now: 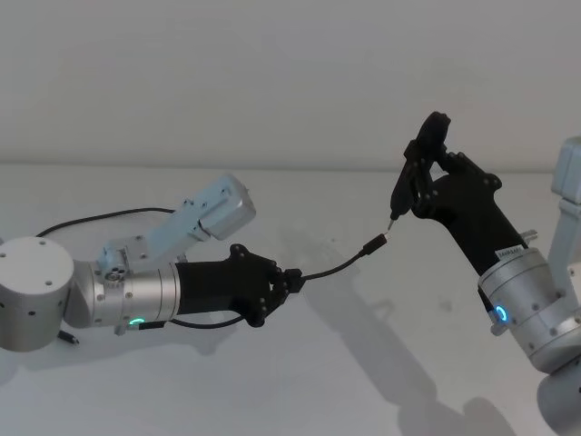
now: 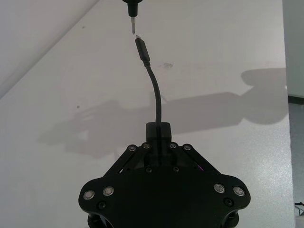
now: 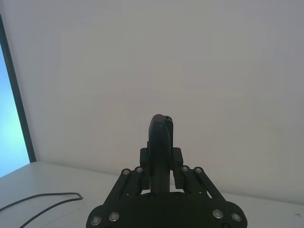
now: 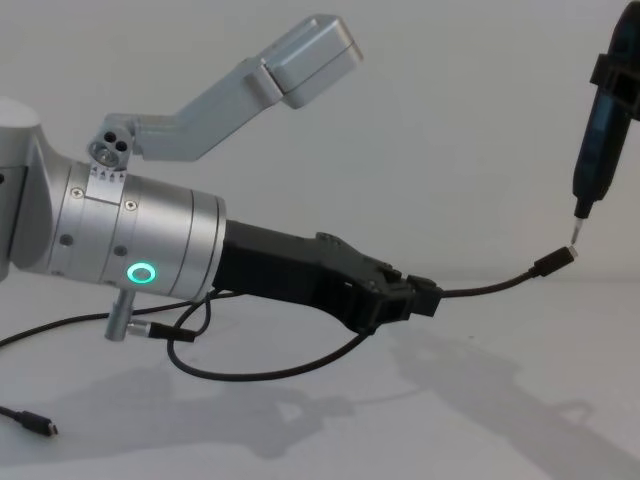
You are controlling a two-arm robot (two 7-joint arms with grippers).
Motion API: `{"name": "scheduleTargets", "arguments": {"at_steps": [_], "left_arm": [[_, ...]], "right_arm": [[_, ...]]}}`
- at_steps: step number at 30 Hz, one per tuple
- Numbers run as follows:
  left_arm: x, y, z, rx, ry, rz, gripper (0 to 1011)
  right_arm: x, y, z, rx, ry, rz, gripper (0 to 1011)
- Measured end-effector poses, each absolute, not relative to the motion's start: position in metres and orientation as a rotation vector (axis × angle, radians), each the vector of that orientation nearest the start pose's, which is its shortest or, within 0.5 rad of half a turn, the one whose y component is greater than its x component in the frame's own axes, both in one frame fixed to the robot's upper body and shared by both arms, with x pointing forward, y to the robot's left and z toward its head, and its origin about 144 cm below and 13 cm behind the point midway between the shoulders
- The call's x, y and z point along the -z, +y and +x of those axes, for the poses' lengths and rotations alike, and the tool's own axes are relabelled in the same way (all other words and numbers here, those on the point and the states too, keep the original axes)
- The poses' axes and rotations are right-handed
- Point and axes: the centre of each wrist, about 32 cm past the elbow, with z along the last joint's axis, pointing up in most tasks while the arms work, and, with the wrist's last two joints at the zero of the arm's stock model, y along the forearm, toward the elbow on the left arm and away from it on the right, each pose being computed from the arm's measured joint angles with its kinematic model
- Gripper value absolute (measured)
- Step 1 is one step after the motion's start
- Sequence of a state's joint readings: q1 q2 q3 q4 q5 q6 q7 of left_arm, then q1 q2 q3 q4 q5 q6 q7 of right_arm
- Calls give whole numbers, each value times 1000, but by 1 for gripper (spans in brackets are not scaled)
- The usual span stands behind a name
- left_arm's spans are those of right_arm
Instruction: Pick up the data cable with the one hand.
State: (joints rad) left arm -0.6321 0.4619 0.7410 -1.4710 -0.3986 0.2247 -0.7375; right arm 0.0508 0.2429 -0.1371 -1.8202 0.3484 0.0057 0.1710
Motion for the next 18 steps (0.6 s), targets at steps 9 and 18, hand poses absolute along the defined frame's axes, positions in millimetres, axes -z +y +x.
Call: {"name": "scheduleTargets", "arguments": {"at_steps": [9, 18], "left_arm": [[-1263, 178, 559, -293, -138, 317, 41], [-1263, 178, 559, -293, -138, 318, 41]], "right_arm": [[-1232, -238, 460, 1172, -109, 260, 274], [-1231, -237, 460, 1160, -101, 258, 274]]}}
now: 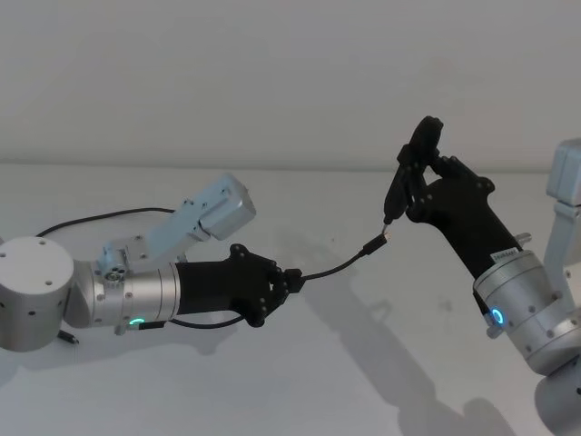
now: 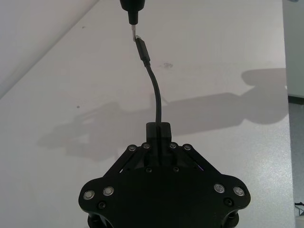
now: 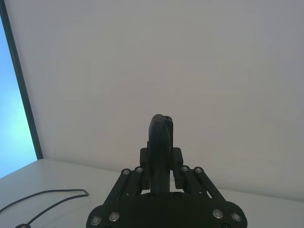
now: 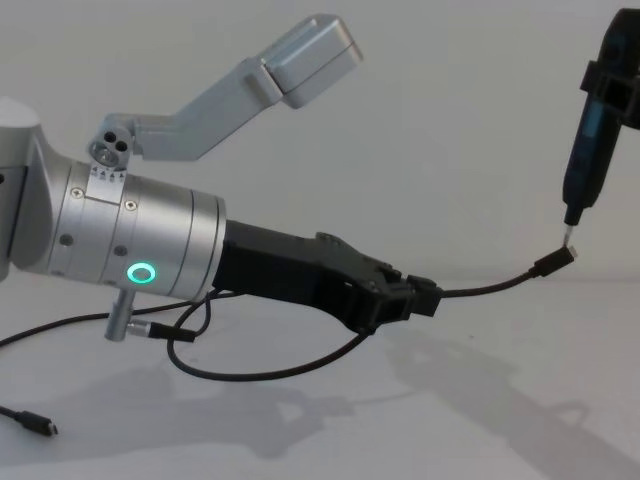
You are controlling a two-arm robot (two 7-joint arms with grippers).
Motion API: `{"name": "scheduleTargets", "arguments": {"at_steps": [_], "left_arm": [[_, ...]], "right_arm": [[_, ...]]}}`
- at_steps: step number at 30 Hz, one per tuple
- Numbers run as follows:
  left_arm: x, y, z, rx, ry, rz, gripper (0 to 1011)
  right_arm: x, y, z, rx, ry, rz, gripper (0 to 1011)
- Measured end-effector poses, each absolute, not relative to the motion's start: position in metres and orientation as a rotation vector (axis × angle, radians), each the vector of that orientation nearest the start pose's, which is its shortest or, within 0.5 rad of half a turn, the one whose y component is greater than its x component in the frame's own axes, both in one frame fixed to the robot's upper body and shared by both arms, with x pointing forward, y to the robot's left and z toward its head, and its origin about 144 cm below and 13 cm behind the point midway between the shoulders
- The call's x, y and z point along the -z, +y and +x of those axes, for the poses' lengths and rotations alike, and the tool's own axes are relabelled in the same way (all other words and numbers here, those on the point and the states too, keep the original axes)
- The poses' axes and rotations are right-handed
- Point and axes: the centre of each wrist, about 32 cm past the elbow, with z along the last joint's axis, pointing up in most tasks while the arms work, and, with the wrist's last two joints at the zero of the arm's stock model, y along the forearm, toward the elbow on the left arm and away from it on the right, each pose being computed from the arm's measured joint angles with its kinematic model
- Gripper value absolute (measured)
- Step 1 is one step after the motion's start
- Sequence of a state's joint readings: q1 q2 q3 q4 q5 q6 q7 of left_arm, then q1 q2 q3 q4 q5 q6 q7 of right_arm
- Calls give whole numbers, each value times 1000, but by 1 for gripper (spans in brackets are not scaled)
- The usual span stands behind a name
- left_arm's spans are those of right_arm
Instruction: Pick up the data cable with the one hand.
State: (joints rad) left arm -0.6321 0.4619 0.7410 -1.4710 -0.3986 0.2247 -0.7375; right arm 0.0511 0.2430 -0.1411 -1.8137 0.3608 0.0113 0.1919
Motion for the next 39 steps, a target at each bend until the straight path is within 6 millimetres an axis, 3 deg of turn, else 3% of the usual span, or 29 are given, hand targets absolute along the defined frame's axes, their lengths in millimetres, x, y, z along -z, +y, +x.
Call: {"name": "scheduleTargets", "arguments": {"at_steps": [39], "left_arm": [[-1263, 178, 559, -293, -138, 318, 41]], "right_arm": [[-1230, -238, 460, 1161, -96, 257, 274]]}}
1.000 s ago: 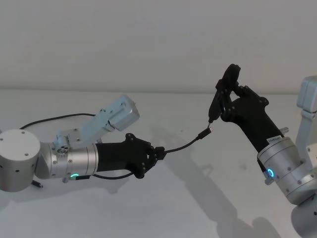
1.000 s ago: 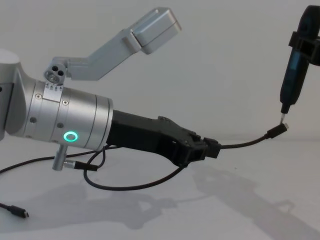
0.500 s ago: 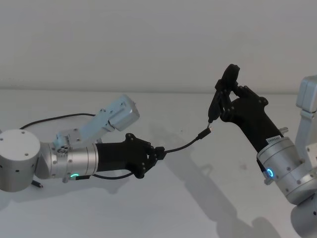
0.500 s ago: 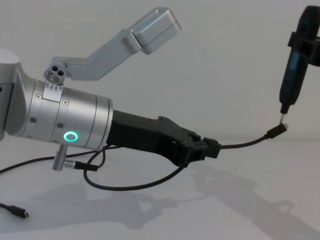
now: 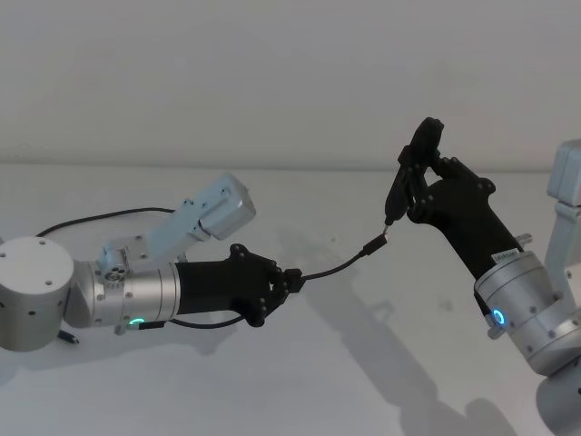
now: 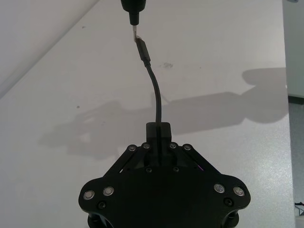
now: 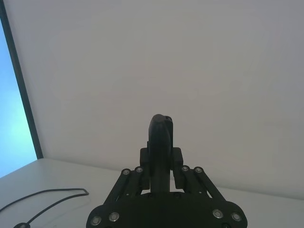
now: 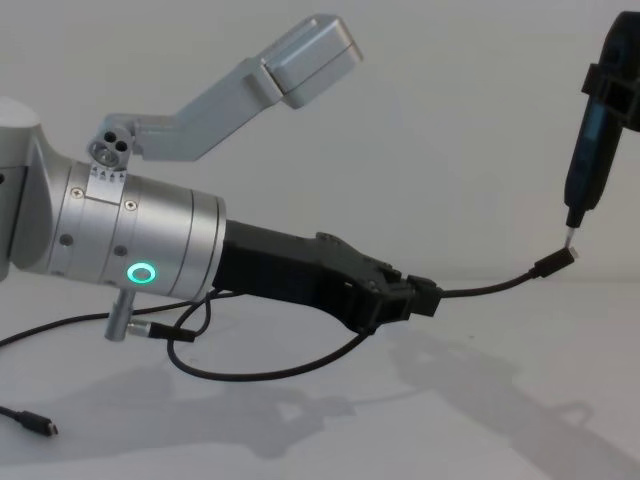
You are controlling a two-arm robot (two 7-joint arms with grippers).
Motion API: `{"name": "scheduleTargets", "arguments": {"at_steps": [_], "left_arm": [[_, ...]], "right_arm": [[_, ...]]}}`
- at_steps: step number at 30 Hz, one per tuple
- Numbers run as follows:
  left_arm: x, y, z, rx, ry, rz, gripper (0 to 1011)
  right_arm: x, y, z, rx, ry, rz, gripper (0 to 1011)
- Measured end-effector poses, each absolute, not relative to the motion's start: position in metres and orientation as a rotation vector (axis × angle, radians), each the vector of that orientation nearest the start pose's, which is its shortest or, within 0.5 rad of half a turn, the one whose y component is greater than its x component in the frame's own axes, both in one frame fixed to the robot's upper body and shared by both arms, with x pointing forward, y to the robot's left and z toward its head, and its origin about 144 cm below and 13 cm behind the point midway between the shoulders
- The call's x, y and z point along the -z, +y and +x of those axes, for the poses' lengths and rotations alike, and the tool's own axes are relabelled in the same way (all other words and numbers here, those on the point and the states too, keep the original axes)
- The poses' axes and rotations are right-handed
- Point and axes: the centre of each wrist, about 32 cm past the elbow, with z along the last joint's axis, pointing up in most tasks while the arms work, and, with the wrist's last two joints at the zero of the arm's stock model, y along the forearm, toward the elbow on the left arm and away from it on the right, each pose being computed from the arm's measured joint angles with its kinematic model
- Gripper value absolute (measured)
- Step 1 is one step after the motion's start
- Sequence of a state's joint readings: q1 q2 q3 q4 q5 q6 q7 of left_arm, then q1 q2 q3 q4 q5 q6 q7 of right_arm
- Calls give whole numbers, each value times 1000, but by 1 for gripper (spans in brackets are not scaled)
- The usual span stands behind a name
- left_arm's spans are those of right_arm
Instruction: Pick up the data cable with the one hand.
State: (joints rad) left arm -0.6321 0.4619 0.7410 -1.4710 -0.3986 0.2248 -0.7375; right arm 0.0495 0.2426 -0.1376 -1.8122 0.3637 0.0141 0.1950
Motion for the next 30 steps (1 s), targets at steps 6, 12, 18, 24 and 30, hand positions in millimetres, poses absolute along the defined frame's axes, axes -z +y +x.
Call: {"name": "scheduleTargets", "arguments": {"at_steps": [6, 12, 18, 24, 30], "left_arm": [[-1263, 178, 559, -293, -138, 318, 41], [-1263, 178, 559, -293, -138, 318, 42], [-1263, 178, 559, -293, -138, 317, 41], [-1263, 178, 559, -293, -138, 317, 41], [-1263, 178, 559, -293, -138, 318, 41]], "right_arm": [[-1230, -239, 460, 1162, -92, 259, 275], [-1230, -239, 459, 1160, -91, 260, 274], [-1230, -239, 458, 1158, -89, 261, 274], [-1230, -239, 458, 1157, -89, 262, 275], [-1230, -239, 458, 1157, -89, 263, 274]]}}
